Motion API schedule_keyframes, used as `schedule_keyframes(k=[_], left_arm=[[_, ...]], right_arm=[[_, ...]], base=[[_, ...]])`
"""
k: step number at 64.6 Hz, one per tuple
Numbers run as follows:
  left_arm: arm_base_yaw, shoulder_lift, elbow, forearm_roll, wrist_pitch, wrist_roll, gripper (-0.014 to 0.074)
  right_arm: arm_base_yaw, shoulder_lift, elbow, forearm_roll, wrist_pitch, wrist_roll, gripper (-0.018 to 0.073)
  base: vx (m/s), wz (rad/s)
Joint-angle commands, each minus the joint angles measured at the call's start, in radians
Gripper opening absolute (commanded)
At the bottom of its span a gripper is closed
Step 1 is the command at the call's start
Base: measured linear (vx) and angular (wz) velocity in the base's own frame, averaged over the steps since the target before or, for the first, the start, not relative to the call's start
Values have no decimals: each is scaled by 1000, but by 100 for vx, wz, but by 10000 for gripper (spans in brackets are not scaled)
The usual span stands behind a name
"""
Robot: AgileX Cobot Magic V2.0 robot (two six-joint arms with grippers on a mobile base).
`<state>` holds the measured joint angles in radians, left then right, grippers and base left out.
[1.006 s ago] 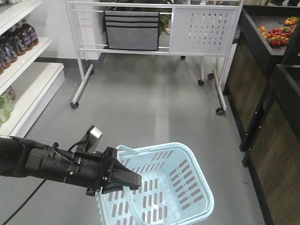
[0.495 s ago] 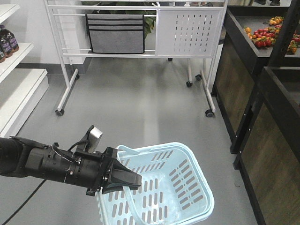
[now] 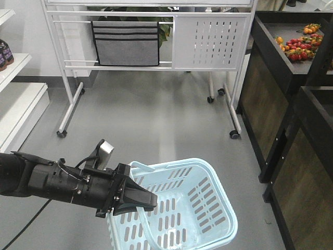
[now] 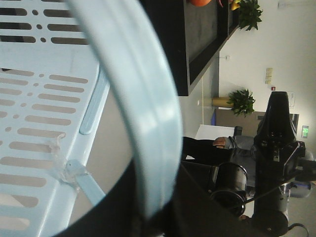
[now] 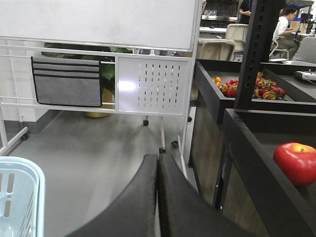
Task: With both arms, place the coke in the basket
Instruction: 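Drive the base across the store carrying the basket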
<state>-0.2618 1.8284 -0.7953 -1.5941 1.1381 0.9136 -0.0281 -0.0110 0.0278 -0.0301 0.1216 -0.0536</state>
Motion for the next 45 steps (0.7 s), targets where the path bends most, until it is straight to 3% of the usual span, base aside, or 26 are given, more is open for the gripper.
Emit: schedule_keyframes(k=[1, 45], left_arm=[[-7, -52, -15, -67, 100, 10, -6], [-7, -52, -15, -67, 100, 10, -6]], right_arm=[[-5, -12, 8, -4, -78, -6, -10], [-5, -12, 8, -4, -78, -6, -10]], base=[[20, 1], [21, -1]])
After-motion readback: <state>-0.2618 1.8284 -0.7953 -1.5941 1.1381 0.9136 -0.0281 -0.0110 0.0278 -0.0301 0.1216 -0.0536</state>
